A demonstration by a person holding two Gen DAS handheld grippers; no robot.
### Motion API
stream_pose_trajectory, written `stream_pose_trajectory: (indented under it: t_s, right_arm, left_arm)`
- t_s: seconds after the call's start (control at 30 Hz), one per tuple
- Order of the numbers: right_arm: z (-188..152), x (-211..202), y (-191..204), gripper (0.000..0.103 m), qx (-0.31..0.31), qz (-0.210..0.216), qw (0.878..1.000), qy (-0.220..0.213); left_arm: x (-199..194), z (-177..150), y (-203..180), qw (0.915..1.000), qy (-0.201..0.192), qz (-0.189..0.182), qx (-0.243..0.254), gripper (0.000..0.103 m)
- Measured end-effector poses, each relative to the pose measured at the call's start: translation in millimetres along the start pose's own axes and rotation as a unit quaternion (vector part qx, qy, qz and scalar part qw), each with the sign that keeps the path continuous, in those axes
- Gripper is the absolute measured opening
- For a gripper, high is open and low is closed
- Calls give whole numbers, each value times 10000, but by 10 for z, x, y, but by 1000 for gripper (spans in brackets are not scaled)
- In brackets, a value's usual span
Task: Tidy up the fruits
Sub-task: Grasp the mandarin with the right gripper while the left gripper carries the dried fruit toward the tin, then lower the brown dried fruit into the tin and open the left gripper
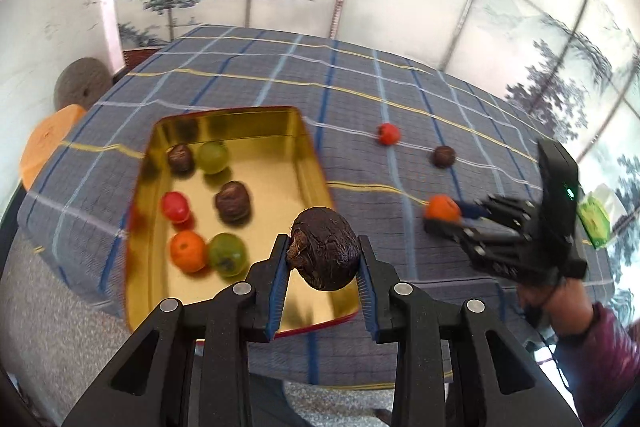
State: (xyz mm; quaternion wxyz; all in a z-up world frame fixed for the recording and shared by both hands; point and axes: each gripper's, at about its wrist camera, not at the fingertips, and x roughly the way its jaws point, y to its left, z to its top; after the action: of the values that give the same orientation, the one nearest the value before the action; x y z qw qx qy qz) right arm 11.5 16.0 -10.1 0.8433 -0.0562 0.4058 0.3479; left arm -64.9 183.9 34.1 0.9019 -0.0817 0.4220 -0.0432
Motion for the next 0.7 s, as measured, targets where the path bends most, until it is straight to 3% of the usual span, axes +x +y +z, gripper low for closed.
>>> stream_pose_trajectory:
  t_s: [0.37, 0.7]
  right_arm:
    - [-65, 134, 53, 37, 39, -129, 9996, 260]
    - [-66, 166, 80, 37, 4, -193, 9993, 320]
  left_arm:
    - [122, -180, 289, 9996, 158, 58, -232, 33]
    - [186, -153, 188, 9998, 37, 197, 97, 33]
